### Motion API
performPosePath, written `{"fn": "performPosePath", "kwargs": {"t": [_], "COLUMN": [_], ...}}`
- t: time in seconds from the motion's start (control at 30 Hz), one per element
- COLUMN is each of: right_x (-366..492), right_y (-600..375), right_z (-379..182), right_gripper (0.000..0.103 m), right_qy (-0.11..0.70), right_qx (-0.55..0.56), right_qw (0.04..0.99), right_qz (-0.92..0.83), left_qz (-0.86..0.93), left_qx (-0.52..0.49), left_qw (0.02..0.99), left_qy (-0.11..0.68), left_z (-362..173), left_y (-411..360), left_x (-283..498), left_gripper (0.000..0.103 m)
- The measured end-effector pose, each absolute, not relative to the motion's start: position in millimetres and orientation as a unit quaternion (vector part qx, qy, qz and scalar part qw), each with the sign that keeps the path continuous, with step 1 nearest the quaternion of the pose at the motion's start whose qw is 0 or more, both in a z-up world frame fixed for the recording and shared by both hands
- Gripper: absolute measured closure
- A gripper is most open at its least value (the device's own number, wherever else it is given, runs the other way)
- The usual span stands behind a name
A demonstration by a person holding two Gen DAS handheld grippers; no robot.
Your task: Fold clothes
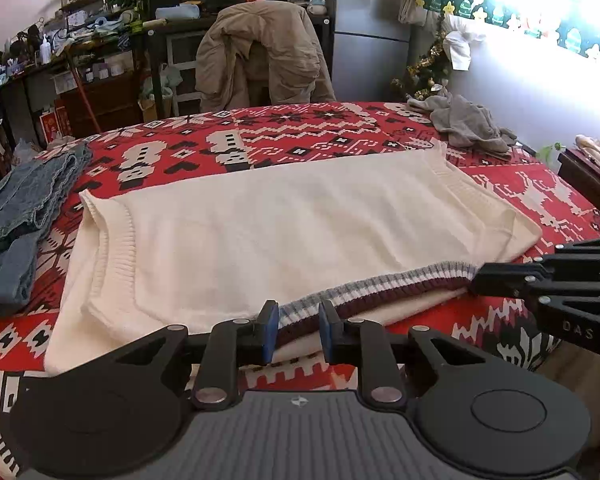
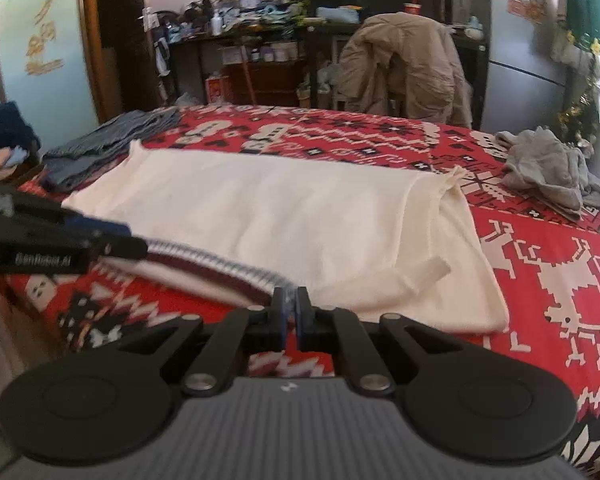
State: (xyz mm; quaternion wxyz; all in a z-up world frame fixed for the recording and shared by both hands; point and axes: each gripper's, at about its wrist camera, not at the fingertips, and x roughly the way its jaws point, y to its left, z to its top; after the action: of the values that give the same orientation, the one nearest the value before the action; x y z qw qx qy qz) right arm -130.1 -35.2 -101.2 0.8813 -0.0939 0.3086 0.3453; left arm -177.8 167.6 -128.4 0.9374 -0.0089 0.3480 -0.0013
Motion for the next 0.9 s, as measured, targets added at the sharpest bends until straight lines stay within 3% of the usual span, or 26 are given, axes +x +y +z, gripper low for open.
{"fn": "performPosePath", "kwargs": {"t": [0.27,0.43,0.5,0.7,0.9], "right_x": [-120.6,-80.0,-72.4,-81.6,-84.9], "right_y": [-73.0,-93.8,-101.1,-105.0,-120.6], "right_z": [-82.0,-94.2,-100.5,-100.9,-93.0], "right_gripper": [0.096,0.093,0.098,0.098,0.092], "right_qy": [0.289,0.326,0.339,0.337,0.332], "right_qx": [-0.023,0.005,0.006,-0.030,0.019], "right_qw": [0.909,0.923,0.922,0.924,0.931], "right_qz": [0.298,0.204,0.185,0.179,0.148], "left_qz": [0.030,0.065,0.080,0.126,0.161], "left_qx": [-0.034,-0.051,-0.060,-0.079,-0.103], "left_qw": [0.940,0.941,0.940,0.933,0.923], "left_qy": [0.338,0.328,0.327,0.327,0.334], "left_z": [-122.6,-118.7,-117.8,-116.0,-119.2], "left_y": [191.3,209.3,219.2,248.7,272.1], "left_x": [-187.7,-192.2,-194.9,-205.8,-216.8], "left_gripper": [0.081,0.081,0.081,0.081,0.087]}}
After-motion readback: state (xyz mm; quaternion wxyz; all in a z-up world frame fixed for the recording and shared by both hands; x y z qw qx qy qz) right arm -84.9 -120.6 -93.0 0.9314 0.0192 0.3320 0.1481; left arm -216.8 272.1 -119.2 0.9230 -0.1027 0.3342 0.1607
